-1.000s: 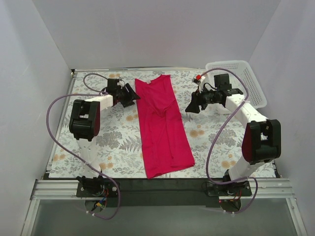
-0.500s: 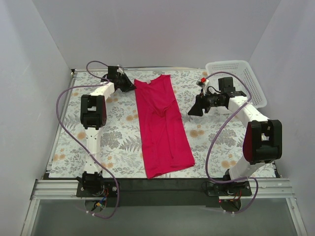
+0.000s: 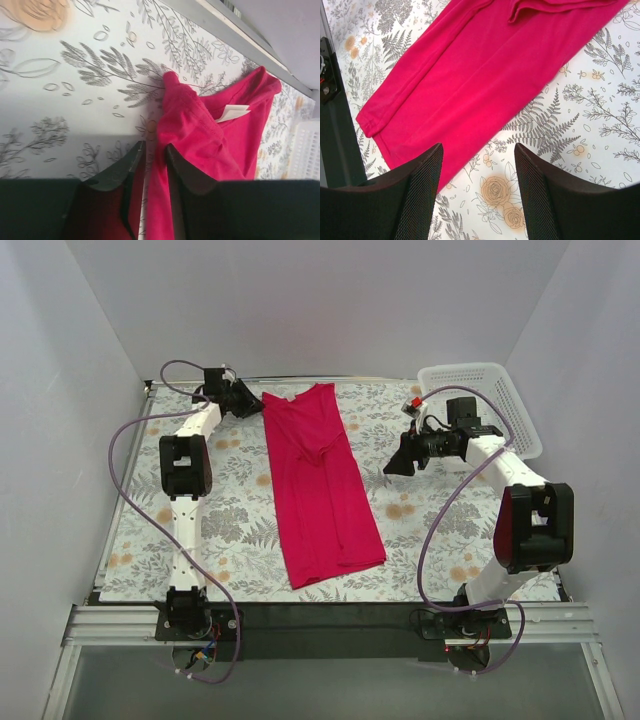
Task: Fold and stack the t-shirts
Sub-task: Fold the tshirt
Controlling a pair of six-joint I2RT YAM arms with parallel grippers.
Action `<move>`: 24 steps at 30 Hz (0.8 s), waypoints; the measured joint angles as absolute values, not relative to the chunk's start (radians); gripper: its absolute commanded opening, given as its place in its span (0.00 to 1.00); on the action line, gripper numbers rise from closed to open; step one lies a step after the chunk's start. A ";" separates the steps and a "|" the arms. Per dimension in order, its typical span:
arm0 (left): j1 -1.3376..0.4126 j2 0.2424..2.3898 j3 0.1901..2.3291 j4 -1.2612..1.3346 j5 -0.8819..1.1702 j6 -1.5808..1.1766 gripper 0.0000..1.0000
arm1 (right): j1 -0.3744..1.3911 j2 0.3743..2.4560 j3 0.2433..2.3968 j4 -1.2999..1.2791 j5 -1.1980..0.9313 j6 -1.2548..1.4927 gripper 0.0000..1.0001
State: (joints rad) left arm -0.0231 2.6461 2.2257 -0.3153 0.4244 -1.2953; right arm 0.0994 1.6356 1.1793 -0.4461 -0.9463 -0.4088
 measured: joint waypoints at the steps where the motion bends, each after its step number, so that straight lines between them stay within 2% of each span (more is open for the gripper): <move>1: -0.019 2.647 2.232 -0.313 0.424 -1.297 0.32 | 0.099 1.637 1.179 -0.447 -0.946 -0.413 0.56; 3: -0.010 2.646 2.238 -0.311 0.426 -1.295 0.38 | 0.099 1.638 1.178 -0.447 -0.946 -0.428 0.57; 4: -0.008 2.642 2.237 -0.309 0.426 -1.292 0.44 | 0.099 1.638 1.176 -0.448 -0.946 -0.445 0.56; 8: 0.000 2.559 2.135 -0.300 0.391 -1.233 0.52 | 0.108 1.638 1.166 -0.480 -0.937 -0.549 0.57; 12: 0.015 2.282 1.808 -0.278 0.341 -1.124 0.61 | 0.157 1.608 1.107 -0.501 -0.875 -0.719 0.60; 13: 0.019 2.202 1.725 -0.260 0.335 -1.105 0.66 | 0.181 1.583 1.074 -0.500 -0.849 -0.772 0.65; 14: 0.023 2.061 1.588 -0.216 0.331 -1.073 0.75 | 0.211 1.547 1.035 -0.499 -0.826 -0.824 0.91; 15: 0.028 1.935 1.474 -0.181 0.339 -1.053 0.94 | 0.240 1.502 0.991 -0.496 -0.808 -0.871 0.98; 18: 0.040 1.529 1.142 0.021 0.414 -1.024 0.96 | 0.307 1.319 0.831 -0.458 -0.809 -1.028 0.98; 20: 0.037 1.272 0.953 0.146 0.524 -1.001 0.93 | 0.316 1.236 0.778 -0.467 -0.834 -1.111 0.98; 24: -0.108 0.951 0.731 0.197 0.657 -0.876 0.90 | 0.356 1.250 0.780 -0.576 -0.864 -1.328 0.94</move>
State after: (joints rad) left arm -0.1081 0.9512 0.7315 0.1974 0.6567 -0.8757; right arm 0.3561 1.2495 0.7795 -0.5762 -0.8639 -1.3281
